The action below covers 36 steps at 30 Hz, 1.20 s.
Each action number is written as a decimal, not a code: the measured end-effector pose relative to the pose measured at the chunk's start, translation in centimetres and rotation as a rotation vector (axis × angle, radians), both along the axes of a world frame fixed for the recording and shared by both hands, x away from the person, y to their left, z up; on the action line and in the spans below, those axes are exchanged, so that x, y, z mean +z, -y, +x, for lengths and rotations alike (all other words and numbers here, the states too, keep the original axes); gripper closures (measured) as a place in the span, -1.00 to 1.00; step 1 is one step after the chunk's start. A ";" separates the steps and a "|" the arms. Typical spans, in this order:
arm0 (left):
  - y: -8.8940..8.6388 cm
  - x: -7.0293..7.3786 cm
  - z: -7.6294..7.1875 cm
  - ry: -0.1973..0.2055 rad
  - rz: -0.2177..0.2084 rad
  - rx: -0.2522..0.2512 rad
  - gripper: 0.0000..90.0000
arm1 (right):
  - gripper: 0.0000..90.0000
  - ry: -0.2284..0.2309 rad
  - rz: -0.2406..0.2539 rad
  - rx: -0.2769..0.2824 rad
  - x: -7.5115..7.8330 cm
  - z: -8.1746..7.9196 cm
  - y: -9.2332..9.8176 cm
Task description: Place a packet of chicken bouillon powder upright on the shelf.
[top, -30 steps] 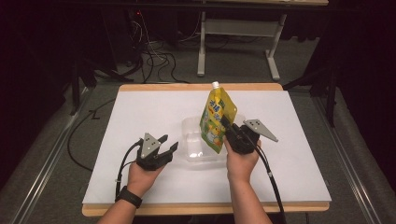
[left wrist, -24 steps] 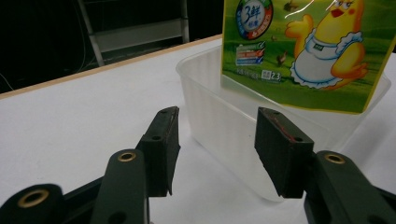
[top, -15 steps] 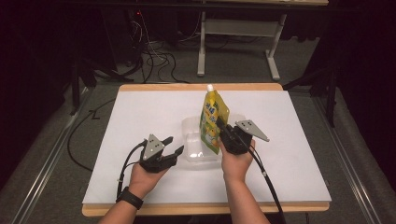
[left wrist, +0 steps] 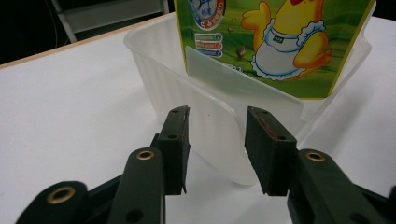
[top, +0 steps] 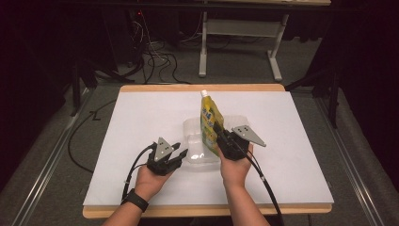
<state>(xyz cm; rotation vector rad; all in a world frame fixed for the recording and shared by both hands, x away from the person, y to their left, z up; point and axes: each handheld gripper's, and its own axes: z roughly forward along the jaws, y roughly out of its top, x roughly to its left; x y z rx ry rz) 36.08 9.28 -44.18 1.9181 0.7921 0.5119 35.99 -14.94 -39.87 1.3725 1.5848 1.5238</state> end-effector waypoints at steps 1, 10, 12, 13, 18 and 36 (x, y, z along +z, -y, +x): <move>0.0 0.0 0.0 0.004 0.002 -0.001 0.39 | 0.95 0.000 -0.001 0.003 -0.1 -0.1 -0.1; 0.1 0.0 -0.2 0.015 0.012 -0.007 0.46 | 0.92 -0.004 -0.036 0.025 -0.5 -0.7 -0.3; 0.1 0.0 -0.2 0.016 0.013 -0.007 0.46 | 0.91 -0.006 -0.041 0.028 -0.6 -0.8 -0.4; 0.1 0.0 -0.2 0.017 0.015 -0.007 0.46 | 0.91 -0.008 -0.045 0.030 -0.7 -0.9 -0.4; 0.1 0.0 -0.3 0.022 0.019 -0.006 0.46 | 0.89 -0.023 -0.055 0.032 -1.2 -1.0 -0.2; -0.1 -0.2 -0.2 0.021 0.009 -0.004 0.45 | -0.05 -0.074 -0.082 0.138 -1.2 -0.7 0.1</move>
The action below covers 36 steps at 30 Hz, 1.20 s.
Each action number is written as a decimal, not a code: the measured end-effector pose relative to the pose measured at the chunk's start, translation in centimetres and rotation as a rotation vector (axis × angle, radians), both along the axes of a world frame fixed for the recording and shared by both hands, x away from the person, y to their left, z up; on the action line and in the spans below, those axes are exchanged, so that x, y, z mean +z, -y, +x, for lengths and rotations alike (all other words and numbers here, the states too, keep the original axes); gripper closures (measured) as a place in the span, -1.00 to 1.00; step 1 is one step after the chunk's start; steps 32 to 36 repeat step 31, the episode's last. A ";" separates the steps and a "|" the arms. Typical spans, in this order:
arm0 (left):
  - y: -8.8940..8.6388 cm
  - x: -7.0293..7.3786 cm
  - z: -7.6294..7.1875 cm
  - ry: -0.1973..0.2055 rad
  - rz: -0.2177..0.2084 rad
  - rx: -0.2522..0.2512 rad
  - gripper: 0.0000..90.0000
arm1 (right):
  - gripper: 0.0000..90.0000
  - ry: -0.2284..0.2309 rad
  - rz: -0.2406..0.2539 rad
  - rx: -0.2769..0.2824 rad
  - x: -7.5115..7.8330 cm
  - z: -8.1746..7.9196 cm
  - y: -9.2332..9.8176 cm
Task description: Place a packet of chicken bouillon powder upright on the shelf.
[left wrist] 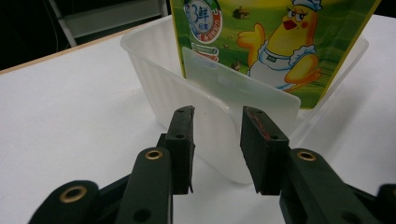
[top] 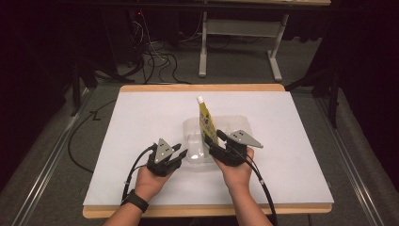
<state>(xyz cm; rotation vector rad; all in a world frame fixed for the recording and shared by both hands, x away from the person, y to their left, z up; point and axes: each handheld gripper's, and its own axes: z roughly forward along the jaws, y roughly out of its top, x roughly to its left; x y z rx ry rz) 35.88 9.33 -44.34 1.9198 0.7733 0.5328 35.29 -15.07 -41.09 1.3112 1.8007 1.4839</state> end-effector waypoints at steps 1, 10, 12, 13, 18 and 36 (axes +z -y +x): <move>0.0 0.0 0.1 -0.002 -0.001 0.002 0.45 | -0.09 -0.007 -0.011 0.007 0.0 0.0 0.0; -0.2 0.0 0.2 -0.016 -0.006 0.010 0.30 | -0.20 -0.013 -0.082 0.090 1.1 -2.1 2.0; -0.5 0.2 0.0 -0.007 -0.017 0.006 0.25 | -0.22 -0.018 -0.095 0.102 1.4 -2.9 3.0; -0.7 0.4 -0.1 -0.002 -0.027 0.004 0.23 | -0.23 -0.015 -0.095 0.113 1.5 -3.3 3.6; -1.7 1.0 -0.6 0.007 -0.040 0.005 0.14 | -0.25 -0.012 -0.112 0.090 1.6 -5.1 6.8; -4.9 0.8 0.1 -0.039 -0.072 0.092 0.00 | -0.29 -0.082 -0.134 -0.189 -2.0 -5.0 18.6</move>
